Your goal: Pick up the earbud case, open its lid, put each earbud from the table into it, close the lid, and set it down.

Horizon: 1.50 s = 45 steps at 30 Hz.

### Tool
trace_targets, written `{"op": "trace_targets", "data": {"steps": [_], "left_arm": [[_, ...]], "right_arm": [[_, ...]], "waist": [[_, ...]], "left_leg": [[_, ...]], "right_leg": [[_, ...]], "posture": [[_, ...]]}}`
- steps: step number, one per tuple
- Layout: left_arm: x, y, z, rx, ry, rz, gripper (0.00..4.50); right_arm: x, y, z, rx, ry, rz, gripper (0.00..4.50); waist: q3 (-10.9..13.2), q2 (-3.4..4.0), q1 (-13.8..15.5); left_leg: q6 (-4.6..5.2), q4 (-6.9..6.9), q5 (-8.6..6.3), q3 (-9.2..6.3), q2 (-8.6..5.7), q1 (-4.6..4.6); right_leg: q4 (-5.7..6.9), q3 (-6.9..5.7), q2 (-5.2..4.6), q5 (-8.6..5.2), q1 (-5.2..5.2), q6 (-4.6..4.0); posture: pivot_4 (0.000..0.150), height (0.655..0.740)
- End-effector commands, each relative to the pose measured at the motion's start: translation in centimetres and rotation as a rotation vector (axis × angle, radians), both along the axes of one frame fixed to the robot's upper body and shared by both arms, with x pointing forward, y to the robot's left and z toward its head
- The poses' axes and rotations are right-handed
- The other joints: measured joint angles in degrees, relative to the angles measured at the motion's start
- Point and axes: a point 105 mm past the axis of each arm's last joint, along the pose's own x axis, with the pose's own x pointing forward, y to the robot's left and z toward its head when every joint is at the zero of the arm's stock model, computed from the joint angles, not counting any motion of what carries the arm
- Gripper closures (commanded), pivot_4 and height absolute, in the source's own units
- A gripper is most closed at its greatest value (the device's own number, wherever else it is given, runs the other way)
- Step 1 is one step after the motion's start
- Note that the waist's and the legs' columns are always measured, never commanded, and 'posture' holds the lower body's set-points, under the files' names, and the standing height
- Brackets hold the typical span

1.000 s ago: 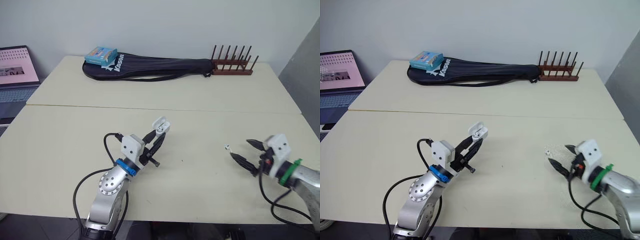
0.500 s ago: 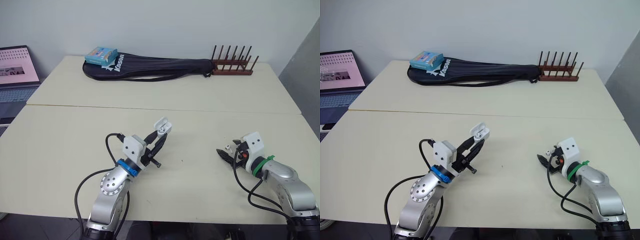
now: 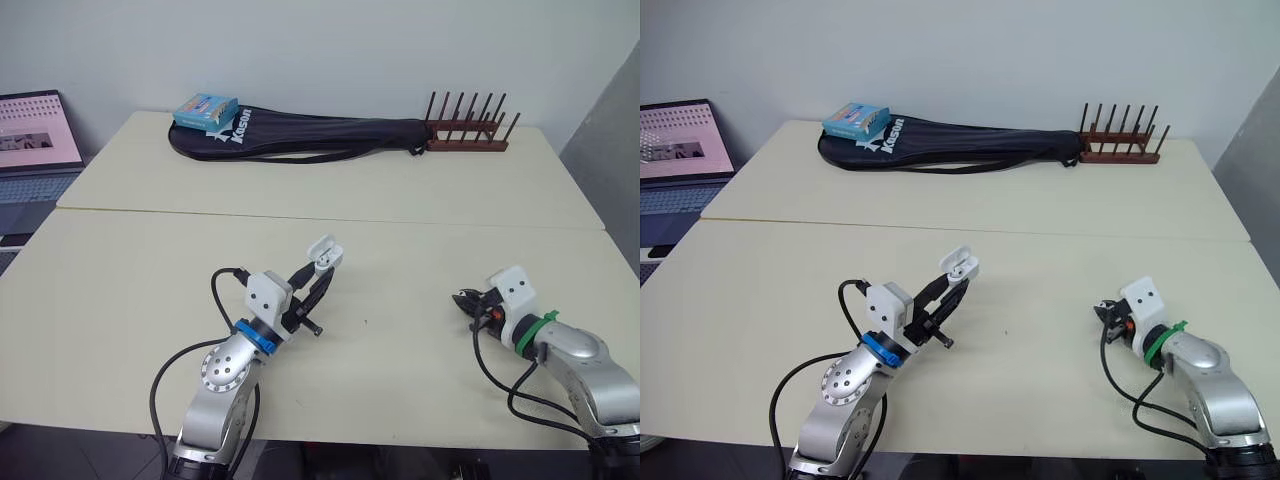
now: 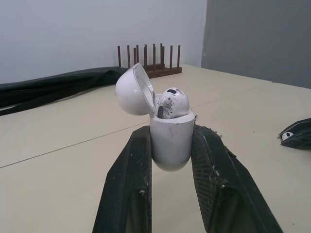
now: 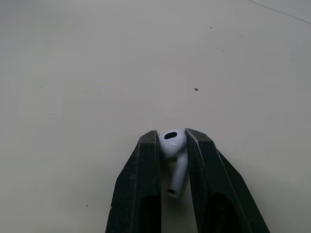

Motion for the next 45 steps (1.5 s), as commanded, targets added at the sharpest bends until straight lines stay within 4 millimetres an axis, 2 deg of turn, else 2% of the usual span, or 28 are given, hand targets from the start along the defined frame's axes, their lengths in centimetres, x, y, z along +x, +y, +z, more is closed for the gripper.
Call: {"op": "trace_targets", "data": {"steps": [1, 6, 10, 15, 21, 33, 39, 45], "left_arm": [[-0.5, -0.3, 1.4, -0.01, -0.061, -0.006, 3.73], [-1.1, -0.2, 1.1, -0.016, -0.045, -0.002, 3.73], [-1.8, -0.1, 0.8, -0.022, -0.021, 0.017, 3.73], [-2.4, 0.0, 0.6, -0.021, -0.004, 0.027, 3.73], [-2.5, 0.3, 0.6, -0.016, 0.002, 0.041, 3.73], [-2.7, 0.8, 0.8, -0.001, 0.001, 0.049, 3.73], [-2.6, 0.7, 0.8, 0.002, 0.003, 0.044, 3.73], [-2.6, 0.6, 0.9, 0.003, 0.005, 0.041, 3.73]], "right_arm": [[-0.8, 1.1, 1.1, -0.064, -0.004, 0.209, 4.1], [-2.2, 0.1, 2.1, -0.211, 0.047, 0.476, 4.1], [-5.0, -1.5, 1.9, -0.364, 0.144, 0.762, 4.1], [-6.6, -2.9, 1.8, -0.445, 0.197, 0.932, 4.1], [-7.0, -3.9, 1.0, -0.477, 0.236, 0.999, 4.1], [-8.3, -5.1, -0.2, -0.513, 0.294, 1.062, 4.1], [-7.8, -5.6, -0.8, -0.527, 0.294, 1.053, 4.1], [-7.2, -5.6, -1.1, -0.561, 0.262, 1.054, 2.01]], "waist": [[0.01, 0.01, 0.0], [0.03, 0.03, -0.04], [0.03, 0.01, -0.01], [0.05, 0.0, -0.07], [0.15, -0.05, -0.19], [0.14, -0.03, -0.15], [0.14, -0.03, -0.15], [0.13, -0.03, -0.11]], "left_leg": [[0.0, 0.0, 0.0, -0.02, 0.0, -0.01], [0.01, -0.01, 0.0, 0.02, 0.03, 0.01], [0.01, 0.02, -0.01, 0.01, 0.03, 0.01], [0.02, 0.02, 0.0, 0.02, 0.07, 0.22], [0.03, -0.02, -0.01, 0.11, 0.06, 1.02], [0.03, -0.01, -0.01, 0.09, 0.07, 1.02], [0.03, -0.01, -0.01, 0.06, 0.07, 1.04], [0.03, 0.0, -0.01, -0.05, 0.09, 1.14]], "right_leg": [[0.0, -0.03, 0.0, 0.0, 0.0, 0.0], [-0.02, 0.03, 0.01, 0.0, -0.03, 0.0], [-0.05, -0.01, -0.01, 0.0, 0.01, 0.0], [-0.04, 0.0, 0.01, 0.0, 0.22, -0.01], [-0.15, 0.1, 0.0, -0.01, 0.99, -0.02], [-0.19, 0.13, -0.02, -0.01, 1.02, -0.02], [-0.23, 0.13, -0.02, -0.01, 1.08, -0.02], [-0.44, 0.12, -0.07, 0.0, 1.36, -0.03]], "posture": [[0.15, 0.7274], [0.15, 0.7274], [0.15, 0.7274], [0.15, 0.7274], [0.15, 0.7274], [0.15, 0.7274], [0.15, 0.7274], [0.15, 0.7274]]}}
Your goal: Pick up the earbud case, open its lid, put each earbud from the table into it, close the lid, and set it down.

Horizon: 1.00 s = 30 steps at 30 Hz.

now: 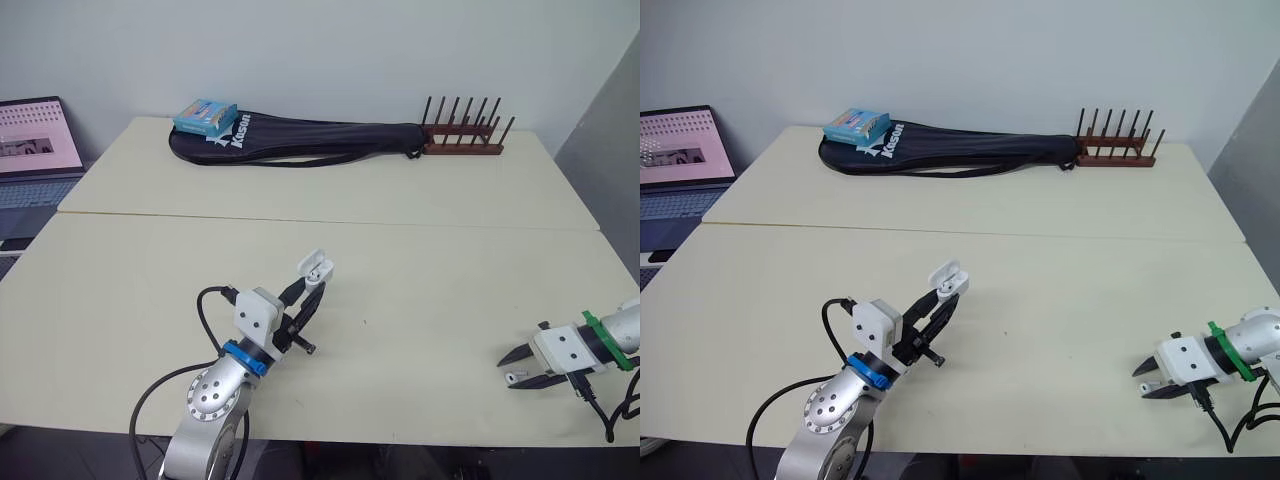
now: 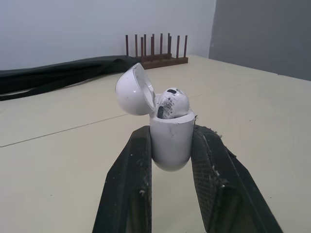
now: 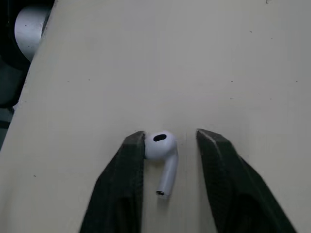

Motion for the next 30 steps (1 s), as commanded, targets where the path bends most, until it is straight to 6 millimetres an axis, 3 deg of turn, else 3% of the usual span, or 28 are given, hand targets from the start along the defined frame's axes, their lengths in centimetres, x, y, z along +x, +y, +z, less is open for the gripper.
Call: {"op": "trace_targets", "data": {"steps": [1, 2, 8, 14, 18, 25, 30], "left_arm": [[-0.3, -0.4, 1.5, -0.005, -0.058, -0.019, 3.73], [-0.3, -0.4, 1.5, -0.005, -0.058, -0.02, 3.73], [-0.2, -0.4, 1.5, -0.004, -0.055, -0.023, 3.73], [-0.3, -0.4, 1.3, -0.008, -0.046, -0.028, 3.73], [-0.5, -0.7, 1.2, -0.017, -0.039, -0.032, 3.73], [-0.6, -1.0, 1.2, -0.024, -0.034, -0.037, 3.73], [-0.7, -0.9, 1.2, -0.022, -0.032, -0.032, 3.73]], "right_arm": [[-0.3, -0.5, -0.6, -0.046, 0.006, 0.034, 1.63], [-0.2, -0.4, -0.5, -0.042, -0.002, 0.041, 1.32], [0.3, 0.5, 3.0, 0.022, -0.061, 0.031, 1.31], [-1.1, 1.9, 5.5, -0.034, -0.077, -0.028, 1.31], [-1.0, 1.8, 4.9, -0.204, -0.169, -0.186, 1.31], [-1.8, 2.1, 3.0, -0.29, -0.133, -0.334, 1.31], [-0.8, 2.2, 2.0, -0.296, -0.186, -0.367, 1.31]], "waist": [[0.0, 0.0, 0.08], [0.0, 0.0, 0.09], [0.0, 0.07, 0.07], [0.02, 0.37, 0.16], [0.01, 0.38, 0.24], [0.03, 0.35, 0.18], [0.07, 0.28, 0.12]], "left_leg": [[0.0, 0.0, 0.0, -0.05, 0.01, 0.01], [0.01, -0.01, 0.0, -0.08, 0.03, 0.0], [0.03, -0.05, -0.01, -0.09, 0.06, -0.04], [0.02, -0.12, -0.02, -0.17, 0.06, -0.09], [0.02, -0.13, -0.02, -0.28, 0.04, -0.17], [0.01, -0.1, -0.01, -0.21, -0.09, -0.18], [0.01, -0.11, -0.01, -0.17, -0.1, -0.18]], "right_leg": [[-0.07, -0.03, 0.0, 0.0, 0.06, 0.0], [-0.14, -0.07, -0.02, 0.0, 0.1, 0.0], [-0.38, -0.05, -0.1, 0.03, 0.17, -0.03], [-0.44, -0.18, -0.09, 0.03, 0.16, -0.03], [-0.47, -0.3, -0.05, 0.02, 0.15, -0.02], [-0.47, -0.22, -0.05, 0.03, 0.1, -0.01], [-0.48, -0.18, -0.04, 0.02, 0.06, 0.0]], "posture": [[0.15, 0.7274], [0.15, 0.7274], [0.15, 0.7274], [0.15, 0.7274], [0.15, 0.7274], [0.15, 0.7274], [0.15, 0.7274]]}}
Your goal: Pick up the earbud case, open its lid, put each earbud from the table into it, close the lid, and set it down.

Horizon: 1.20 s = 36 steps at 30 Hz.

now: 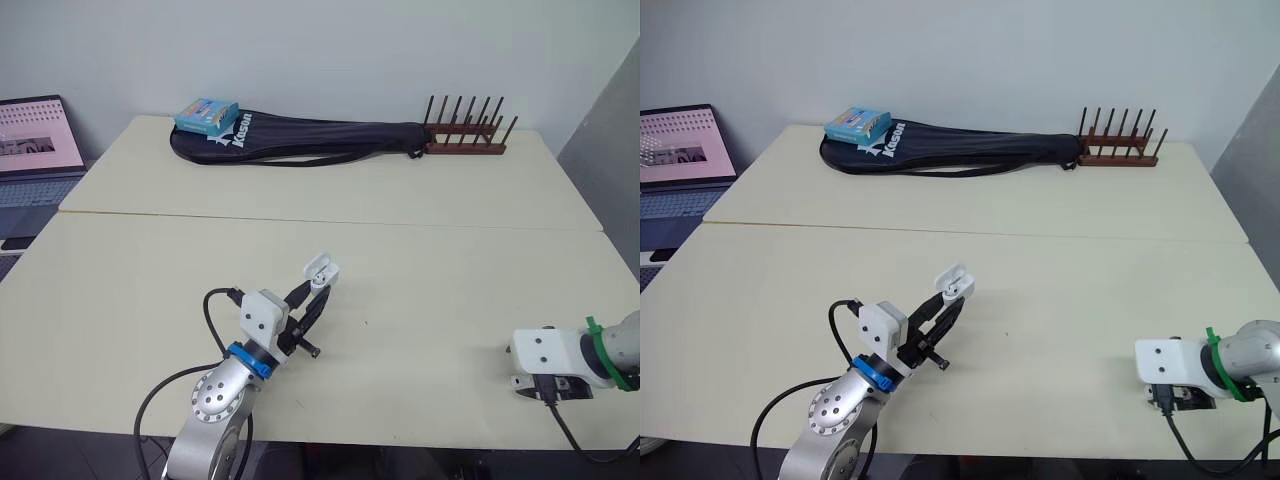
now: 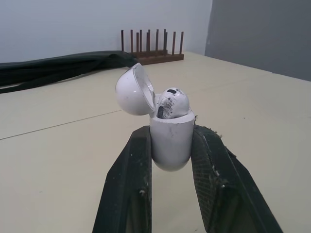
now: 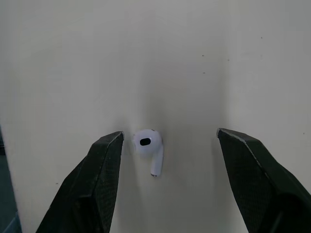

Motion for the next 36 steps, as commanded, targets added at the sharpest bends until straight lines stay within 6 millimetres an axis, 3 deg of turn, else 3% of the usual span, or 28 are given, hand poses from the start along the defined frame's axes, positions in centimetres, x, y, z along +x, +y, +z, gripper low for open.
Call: {"op": "trace_targets", "data": {"steps": [1, 14, 26, 34, 36], "left_arm": [[-0.4, -0.3, 1.5, -0.016, -0.054, -0.009, 3.73], [-0.4, -0.1, 1.4, -0.013, -0.053, -0.004, 3.73], [-0.3, -0.4, 1.5, -0.02, -0.054, -0.007, 3.73], [-0.2, -0.4, 1.4, -0.021, -0.053, -0.007, 3.73], [-0.2, -0.4, 1.4, -0.02, -0.053, -0.008, 3.73]], "right_arm": [[0.7, 0.0, 0.0, -0.034, -0.047, 0.006, 1.31], [-0.5, -0.8, -0.5, -0.083, 0.057, 0.019, 1.31], [-0.8, -0.1, -0.7, -0.06, 0.083, 0.002, 1.31], [-0.6, 1.1, -0.3, -0.014, 0.078, 0.019, 4.09], [-0.6, 1.3, -0.2, -0.008, 0.076, 0.022, 4.1]], "waist": [[0.0, 0.01, -0.02], [0.07, -0.15, 0.05], [0.07, -0.15, 0.03], [0.12, -0.25, -0.28], [0.12, -0.24, -0.23]], "left_leg": [[0.0, 0.0, 0.0, 0.0, -0.01, -0.02], [0.01, 0.0, 0.0, -0.03, -0.01, -0.03], [0.01, 0.0, 0.0, -0.03, 0.01, -0.03], [0.01, 0.0, 0.0, 0.01, 0.04, 0.01], [0.01, 0.0, 0.0, 0.02, 0.03, 0.01]], "right_leg": [[0.0, 0.0, 0.0, 0.0, -0.01, 0.0], [-0.03, -0.03, 0.0, 0.0, 0.01, 0.0], [-0.04, -0.04, 0.0, 0.0, 0.0, 0.0], [-0.04, 0.0, 0.03, 0.0, 0.01, 0.0], [-0.04, 0.01, 0.03, 0.0, 0.0, 0.0]], "posture": [[0.15, 0.7274], [0.15, 0.7274], [0.15, 0.7274], [0.15, 0.7274], [0.15, 0.7274]]}}
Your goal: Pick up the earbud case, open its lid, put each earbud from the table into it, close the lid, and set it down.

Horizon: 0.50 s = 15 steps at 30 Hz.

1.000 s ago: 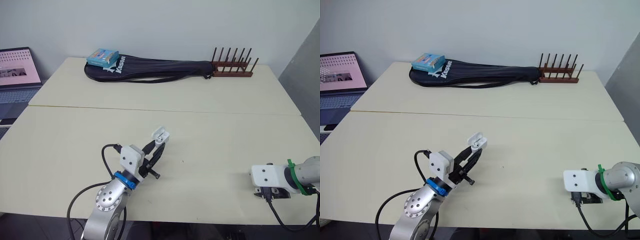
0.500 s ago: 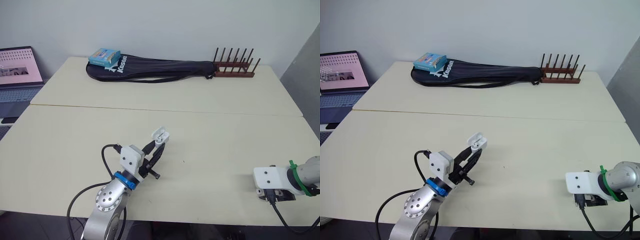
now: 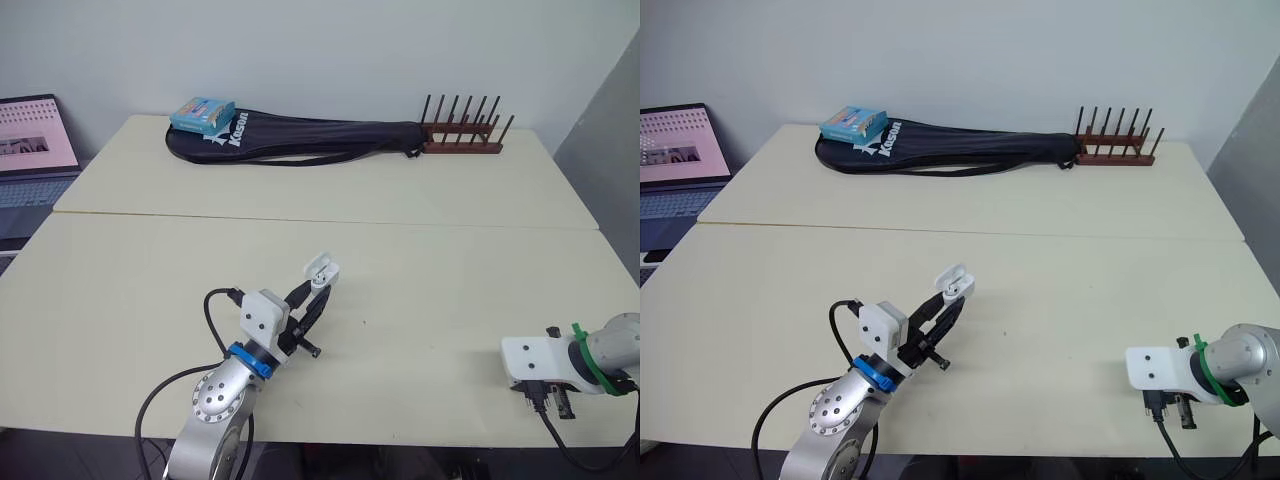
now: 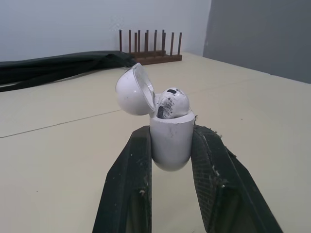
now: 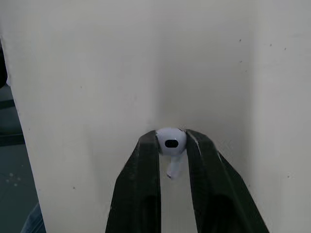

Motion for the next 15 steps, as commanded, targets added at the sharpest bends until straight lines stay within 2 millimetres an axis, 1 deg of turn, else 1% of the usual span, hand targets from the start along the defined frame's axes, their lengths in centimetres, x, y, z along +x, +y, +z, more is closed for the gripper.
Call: {"op": "trace_targets", "data": {"steps": [1, 6, 8, 12, 14, 15], "left_arm": [[-0.2, -0.3, 1.4, -0.013, -0.053, -0.009, 3.73], [-0.1, -0.3, 1.3, -0.013, -0.055, -0.011, 3.73], [0.0, -0.4, 1.4, -0.014, -0.058, -0.014, 3.73], [0.3, -0.6, 1.6, -0.017, -0.072, -0.025, 3.73], [0.5, -0.6, 1.7, -0.018, -0.08, -0.03, 3.73], [0.7, -0.7, 1.9, -0.018, -0.086, -0.033, 3.73]], "right_arm": [[0.1, 0.9, 0.6, 0.022, -0.015, 0.027, 4.1], [0.7, 1.3, 1.6, 0.041, -0.05, 0.043, 4.1], [1.5, 1.9, 2.5, 0.074, -0.095, 0.06, 4.1], [3.9, 5.2, 4.8, 0.26, -0.233, 0.078, 4.1], [4.7, 7.0, 5.8, 0.363, -0.283, 0.095, 4.1], [5.1, 9.0, 7.0, 0.471, -0.337, 0.121, 4.1]], "waist": [[0.0, 0.01, 0.1], [0.0, 0.0, 0.15], [0.01, 0.0, 0.11], [0.03, -0.03, -0.05], [0.04, -0.05, 0.05], [0.06, -0.08, 0.08]], "left_leg": [[0.0, 0.0, 0.0, -0.01, -0.01, -0.01], [0.0, -0.01, 0.0, -0.01, -0.01, -0.04], [0.0, -0.01, 0.0, -0.02, 0.0, -0.05], [0.0, -0.01, 0.0, -0.01, 0.01, -0.02], [0.0, 0.0, 0.0, -0.06, 0.01, -0.03], [0.0, -0.01, 0.0, -0.07, 0.01, -0.05]], "right_leg": [[0.0, 0.0, 0.0, 0.0, 0.0, 0.0], [-0.01, -0.01, -0.01, 0.0, -0.03, 0.0], [0.0, -0.02, -0.01, 0.0, -0.03, 0.0], [0.01, -0.01, 0.03, 0.0, -0.02, 0.0], [0.01, -0.03, 0.04, 0.01, -0.02, -0.01], [0.01, -0.04, 0.04, 0.0, -0.03, -0.01]], "posture": [[0.15, 0.7274], [0.15, 0.7274], [0.15, 0.7274], [0.15, 0.7274], [0.15, 0.7274], [0.15, 0.7274]]}}
